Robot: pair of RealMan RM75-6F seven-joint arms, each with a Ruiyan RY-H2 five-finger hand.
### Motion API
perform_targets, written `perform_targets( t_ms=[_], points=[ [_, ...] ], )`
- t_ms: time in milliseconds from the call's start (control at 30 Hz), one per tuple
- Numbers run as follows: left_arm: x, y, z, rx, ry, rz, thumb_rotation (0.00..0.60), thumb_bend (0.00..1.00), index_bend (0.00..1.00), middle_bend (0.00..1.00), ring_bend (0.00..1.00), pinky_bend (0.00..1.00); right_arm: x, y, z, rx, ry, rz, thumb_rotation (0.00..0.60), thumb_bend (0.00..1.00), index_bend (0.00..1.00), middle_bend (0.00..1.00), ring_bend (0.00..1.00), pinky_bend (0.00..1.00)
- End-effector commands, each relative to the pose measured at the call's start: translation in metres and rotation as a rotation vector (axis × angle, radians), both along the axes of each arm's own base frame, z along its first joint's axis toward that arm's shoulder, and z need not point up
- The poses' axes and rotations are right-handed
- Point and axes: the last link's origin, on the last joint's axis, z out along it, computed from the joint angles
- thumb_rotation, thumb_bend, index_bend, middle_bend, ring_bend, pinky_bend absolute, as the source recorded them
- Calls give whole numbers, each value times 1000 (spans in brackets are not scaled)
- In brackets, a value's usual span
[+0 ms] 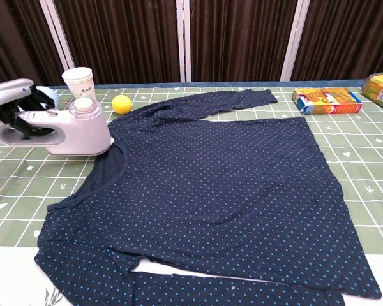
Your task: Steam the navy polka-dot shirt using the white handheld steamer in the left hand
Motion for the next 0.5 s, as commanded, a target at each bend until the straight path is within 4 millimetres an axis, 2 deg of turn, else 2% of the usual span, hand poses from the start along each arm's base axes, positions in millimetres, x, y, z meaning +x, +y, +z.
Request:
perform_targets(
  t_ms=[33, 133, 167, 267, 500],
  points=[
    [-9, -3, 1, -9, 22, 14, 600, 0, 507, 444, 506, 626, 0, 0, 0, 1, 0, 0, 600, 0, 0, 0, 0, 0],
    [-15, -5, -1, -48, 51, 39, 600, 0, 228, 92, 169, 355, 1, 1, 0, 0, -1, 1, 600, 0, 0, 0, 0, 0],
    [-15, -6, -1, -56, 53, 44, 600, 0, 147, 25, 83, 274, 1, 1, 0, 1, -1, 1, 600, 0, 0, 0, 0, 0],
    [-12, -10, 3, -59, 26, 52, 600, 0, 19, 0, 1, 149, 1, 2, 1, 0, -4, 5, 600, 0, 0, 0, 0, 0],
    [-7, -24, 21, -42, -9, 43, 600, 0, 0, 0, 0, 28, 2, 5, 3, -3, -13, 14, 600, 0, 0, 0, 0, 0]
  ],
)
